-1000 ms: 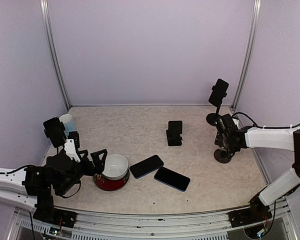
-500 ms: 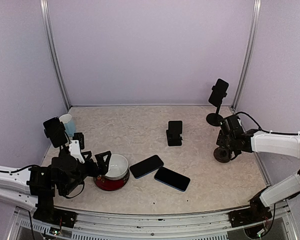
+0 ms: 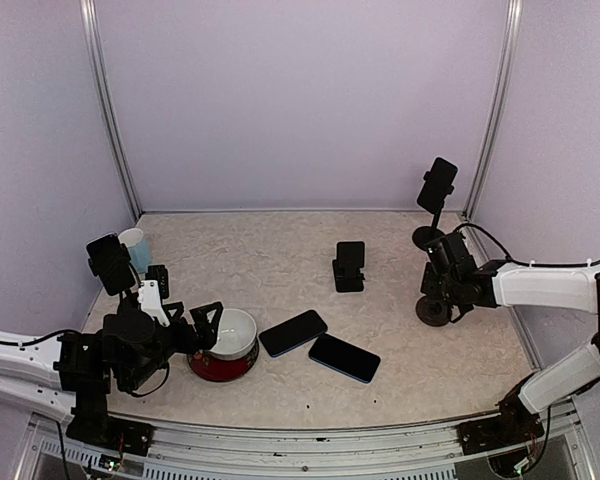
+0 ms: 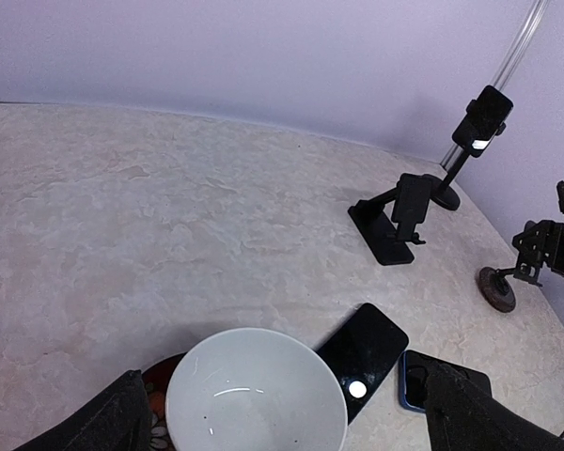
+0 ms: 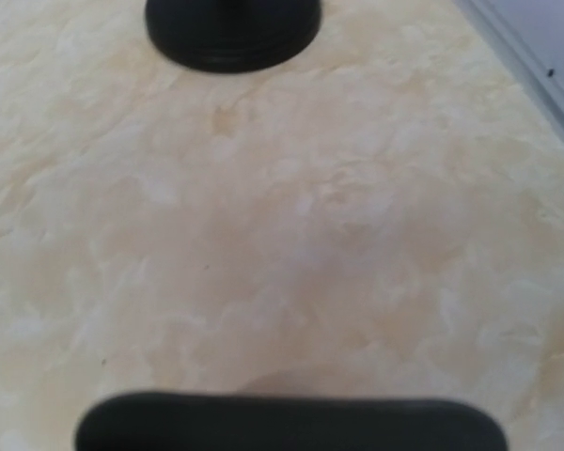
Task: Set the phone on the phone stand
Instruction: Pick up the phone stand at the center of the board, then place the phone stand at the center of the board.
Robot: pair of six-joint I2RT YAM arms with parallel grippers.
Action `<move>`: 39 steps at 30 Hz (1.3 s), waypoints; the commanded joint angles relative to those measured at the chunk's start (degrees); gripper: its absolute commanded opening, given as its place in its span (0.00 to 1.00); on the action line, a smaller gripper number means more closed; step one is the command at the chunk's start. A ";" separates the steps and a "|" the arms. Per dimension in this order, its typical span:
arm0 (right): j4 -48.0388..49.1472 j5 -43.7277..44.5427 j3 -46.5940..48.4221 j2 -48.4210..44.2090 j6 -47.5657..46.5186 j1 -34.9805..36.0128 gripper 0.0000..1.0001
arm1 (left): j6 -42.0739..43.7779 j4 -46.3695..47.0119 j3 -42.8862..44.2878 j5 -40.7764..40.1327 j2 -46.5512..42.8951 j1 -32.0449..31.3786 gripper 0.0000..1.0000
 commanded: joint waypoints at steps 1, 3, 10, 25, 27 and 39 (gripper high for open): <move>1.89 1.19 2.89 2.45 -0.53 1.70 0.65 | -0.47 1.11 -0.71 -0.24 0.06 -0.36 0.99; 1.92 1.37 3.34 3.44 -0.51 2.23 0.65 | -0.42 1.03 -0.79 -0.32 0.06 -0.30 0.99; 1.94 1.48 4.40 5.66 -0.90 3.24 0.66 | -0.53 1.63 -1.13 -0.44 0.58 -0.31 0.99; 2.88 0.80 5.14 5.55 -2.47 4.61 0.67 | 0.27 1.12 -0.69 -1.59 -0.48 -0.35 0.99; 3.30 0.54 5.71 5.23 -3.24 5.35 0.64 | 0.44 1.20 -0.69 -1.67 -0.62 -0.36 0.99; -1.80 11.66 18.85 8.03 -7.70 18.40 0.61 | 0.37 0.86 -0.60 -1.81 -1.20 -0.34 0.99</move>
